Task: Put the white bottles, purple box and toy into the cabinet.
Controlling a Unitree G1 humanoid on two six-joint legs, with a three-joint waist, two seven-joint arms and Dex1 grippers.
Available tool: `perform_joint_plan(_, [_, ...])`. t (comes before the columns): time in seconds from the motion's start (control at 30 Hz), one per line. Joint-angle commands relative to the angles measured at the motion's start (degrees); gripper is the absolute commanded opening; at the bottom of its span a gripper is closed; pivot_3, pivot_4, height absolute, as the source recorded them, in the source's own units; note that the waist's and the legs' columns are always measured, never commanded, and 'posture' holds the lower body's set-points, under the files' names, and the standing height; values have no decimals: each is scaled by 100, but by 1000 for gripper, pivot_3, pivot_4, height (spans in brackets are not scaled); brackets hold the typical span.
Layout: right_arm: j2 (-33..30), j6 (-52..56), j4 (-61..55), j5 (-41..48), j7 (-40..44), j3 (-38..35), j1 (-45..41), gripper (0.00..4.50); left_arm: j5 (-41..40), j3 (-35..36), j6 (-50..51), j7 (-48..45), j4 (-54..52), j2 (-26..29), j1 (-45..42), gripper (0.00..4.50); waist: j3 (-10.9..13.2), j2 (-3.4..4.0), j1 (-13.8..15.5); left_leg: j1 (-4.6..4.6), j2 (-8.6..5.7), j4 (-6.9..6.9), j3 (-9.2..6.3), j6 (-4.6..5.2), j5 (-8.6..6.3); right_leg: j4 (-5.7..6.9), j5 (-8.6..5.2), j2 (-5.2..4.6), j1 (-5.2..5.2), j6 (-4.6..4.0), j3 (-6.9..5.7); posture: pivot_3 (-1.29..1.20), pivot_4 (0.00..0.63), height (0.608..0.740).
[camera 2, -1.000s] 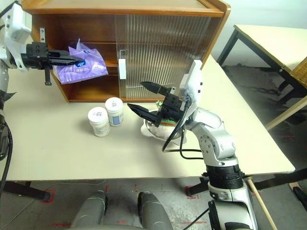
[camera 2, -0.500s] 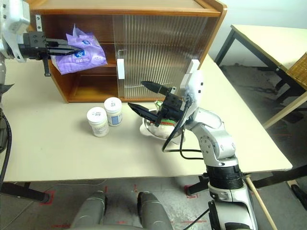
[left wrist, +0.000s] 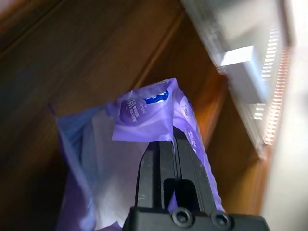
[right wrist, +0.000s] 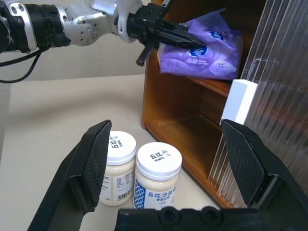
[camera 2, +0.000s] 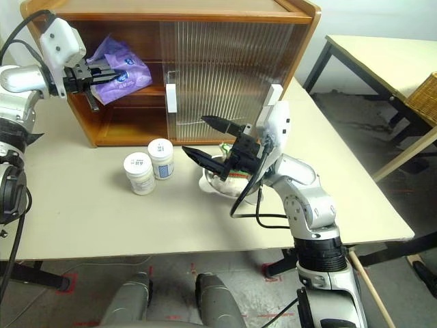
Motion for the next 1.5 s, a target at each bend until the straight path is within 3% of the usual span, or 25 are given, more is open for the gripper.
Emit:
perform_joint_plan(0.03, [-25,22,-100,-34,-27,-17,56,4500,293,-91,163,600,227,-63,-63,7,0,0,-8,1,-4,0,2,3,0,0,1,0,0,3,0,38,103,740])
perform_joint_plan(0.43, [-25,1,-122,-31,-83,-35,78,4500,187,240,1002,1935,478,-523,-124,7,2,2,-32,32,-43,-2,5,36,19,1,4,-15,32,12,12,25,94,740])
perform_joint_plan(0.67, [-47,6,-139,-24,-89,-34,90,4500,68,441,994,1962,444,-666,-106,2273,3,3,-71,53,-46,-10,2,38,20,-1,2,-24,50,14,13,25,92,740])
perform_joint_plan(0.9, [-47,9,-115,-18,-57,-10,73,4500,-499,936,541,1358,281,-814,-54,4488,3,1,-73,51,-51,-15,8,39,19,-2,-2,-29,48,19,14,36,88,740])
perform_joint_plan(1.33, [-40,31,-34,-22,29,18,-4,4500,-1552,1676,52,343,-196,-897,151,4488,2,1,-42,52,-55,-3,18,45,19,6,-3,-34,54,22,11,53,90,740])
perform_joint_plan(1.5, [-54,40,-52,-12,43,0,51,4500,-2139,1802,851,-176,-1483,-781,953,4488,2,4,-46,50,-54,-2,17,46,20,6,-3,-35,53,22,12,56,101,740])
